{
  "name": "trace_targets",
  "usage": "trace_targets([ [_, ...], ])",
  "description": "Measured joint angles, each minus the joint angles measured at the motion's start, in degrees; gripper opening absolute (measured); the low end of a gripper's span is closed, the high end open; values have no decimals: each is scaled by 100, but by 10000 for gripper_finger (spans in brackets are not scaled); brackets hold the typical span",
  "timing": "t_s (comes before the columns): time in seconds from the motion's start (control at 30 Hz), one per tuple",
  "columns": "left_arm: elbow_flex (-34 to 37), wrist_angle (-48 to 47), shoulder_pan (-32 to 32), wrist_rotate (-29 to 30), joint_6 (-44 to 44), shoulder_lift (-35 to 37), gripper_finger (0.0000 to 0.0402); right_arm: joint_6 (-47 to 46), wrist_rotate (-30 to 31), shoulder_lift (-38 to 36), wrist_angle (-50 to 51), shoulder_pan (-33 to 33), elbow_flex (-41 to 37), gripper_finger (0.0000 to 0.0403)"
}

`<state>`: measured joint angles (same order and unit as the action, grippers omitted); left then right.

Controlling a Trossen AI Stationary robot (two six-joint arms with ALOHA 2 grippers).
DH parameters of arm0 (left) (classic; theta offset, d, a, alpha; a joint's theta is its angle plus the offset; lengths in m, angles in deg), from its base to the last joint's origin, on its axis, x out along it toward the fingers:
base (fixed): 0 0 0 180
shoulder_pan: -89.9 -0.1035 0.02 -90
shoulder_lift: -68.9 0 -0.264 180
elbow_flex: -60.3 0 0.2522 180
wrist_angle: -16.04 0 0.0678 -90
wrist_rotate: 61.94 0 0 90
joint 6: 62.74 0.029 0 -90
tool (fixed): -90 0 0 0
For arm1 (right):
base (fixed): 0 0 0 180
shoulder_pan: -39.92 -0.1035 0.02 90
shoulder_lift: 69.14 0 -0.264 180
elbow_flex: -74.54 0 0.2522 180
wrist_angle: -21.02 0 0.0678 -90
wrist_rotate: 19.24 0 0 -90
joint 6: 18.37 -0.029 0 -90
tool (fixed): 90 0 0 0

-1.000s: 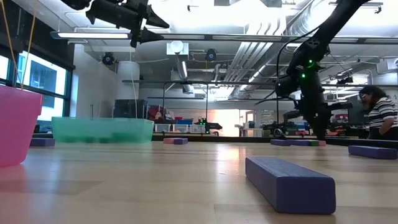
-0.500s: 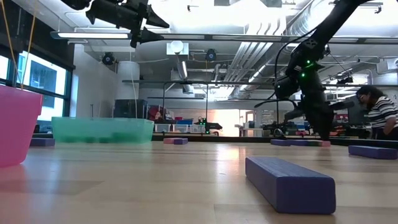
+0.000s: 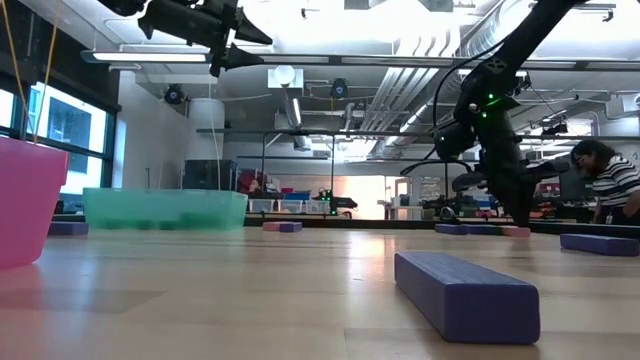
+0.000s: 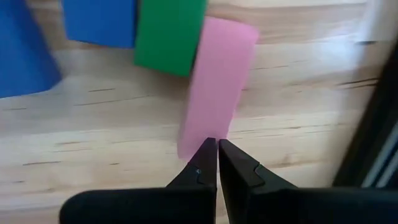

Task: Sort blocks
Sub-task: Put the pink block into the pink bin

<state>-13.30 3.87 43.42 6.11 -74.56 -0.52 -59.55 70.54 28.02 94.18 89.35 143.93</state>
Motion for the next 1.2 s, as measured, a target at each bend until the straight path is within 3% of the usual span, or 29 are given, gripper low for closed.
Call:
trace_targets([
  [0.53,0,3,2,-2,153,0,257,-131,-996,-8,-548,-210,23,0],
  [0.77,0,3,2,-2,155,0,257,-434,-1332,0,-679,-719,16,0],
  [1.2,0,5,2,-2,153,0,257,-1405,-1851,50,-2200,-1779,12,0],
])
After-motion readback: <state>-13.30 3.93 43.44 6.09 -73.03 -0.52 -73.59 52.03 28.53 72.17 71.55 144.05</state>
